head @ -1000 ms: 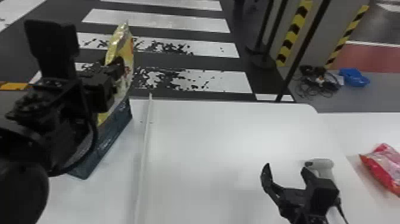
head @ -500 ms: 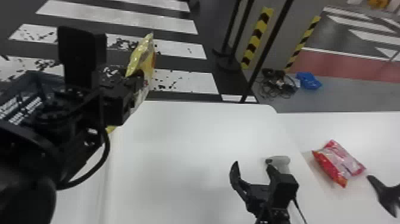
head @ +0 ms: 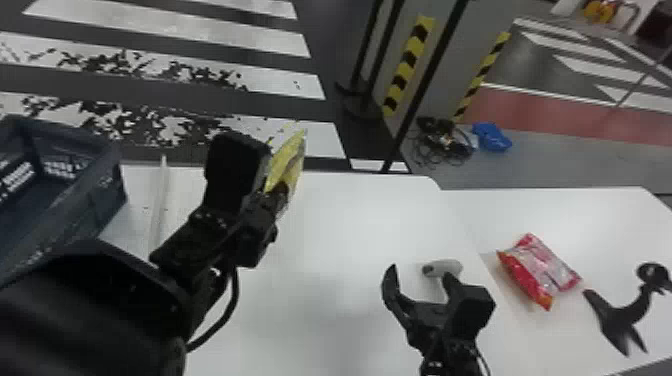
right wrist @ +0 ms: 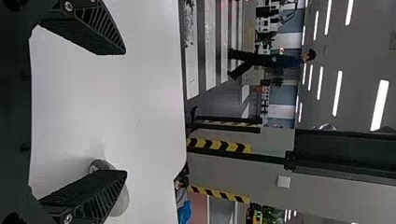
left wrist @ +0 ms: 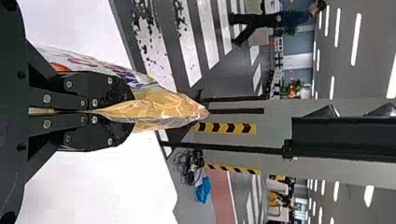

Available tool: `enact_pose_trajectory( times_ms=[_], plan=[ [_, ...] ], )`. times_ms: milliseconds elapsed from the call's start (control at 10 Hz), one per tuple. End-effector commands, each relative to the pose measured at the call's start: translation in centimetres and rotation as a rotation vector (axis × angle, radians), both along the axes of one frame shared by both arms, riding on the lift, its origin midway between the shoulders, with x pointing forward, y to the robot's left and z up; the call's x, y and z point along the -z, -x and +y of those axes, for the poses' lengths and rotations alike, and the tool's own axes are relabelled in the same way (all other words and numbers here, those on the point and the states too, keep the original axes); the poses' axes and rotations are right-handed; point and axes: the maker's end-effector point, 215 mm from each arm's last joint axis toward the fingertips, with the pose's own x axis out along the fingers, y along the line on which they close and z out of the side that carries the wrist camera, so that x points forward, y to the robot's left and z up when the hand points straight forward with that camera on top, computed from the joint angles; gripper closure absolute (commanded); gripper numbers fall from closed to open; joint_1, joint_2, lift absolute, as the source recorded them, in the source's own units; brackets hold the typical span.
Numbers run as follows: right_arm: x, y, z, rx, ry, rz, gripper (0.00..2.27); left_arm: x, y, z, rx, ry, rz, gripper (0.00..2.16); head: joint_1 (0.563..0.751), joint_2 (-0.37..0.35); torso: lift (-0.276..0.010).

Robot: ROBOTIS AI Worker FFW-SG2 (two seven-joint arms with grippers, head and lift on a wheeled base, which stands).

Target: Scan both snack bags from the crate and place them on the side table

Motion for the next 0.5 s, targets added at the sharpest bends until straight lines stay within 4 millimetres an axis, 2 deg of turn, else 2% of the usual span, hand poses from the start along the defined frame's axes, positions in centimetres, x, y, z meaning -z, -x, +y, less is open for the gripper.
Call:
enact_pose_trajectory(
  times_ms=[0, 200, 400],
  plan=[
    [-0.5, -0.4, -1.0, 0.018, -0.005, -0.013, 0.08, 2.3, 0.7, -1.8, 0.030, -0.040, 0.006, 2.14, 0.695, -0.350, -0.095],
    [-0.7, -0.6, -2.9, 0.051, -0.014, -0.019, 0.08, 5.5, 2.3, -4.9, 0.093, -0.073, 0.023, 2.14, 0.695, -0.350, -0.095],
    [-1.0, -0.7, -3.6, 0.064, -0.014, -0.025, 0.08, 8.6, 5.4, -8.8, 0.189, -0.140, 0.038, 2.14, 0.695, -0.350, -0.095]
  ],
)
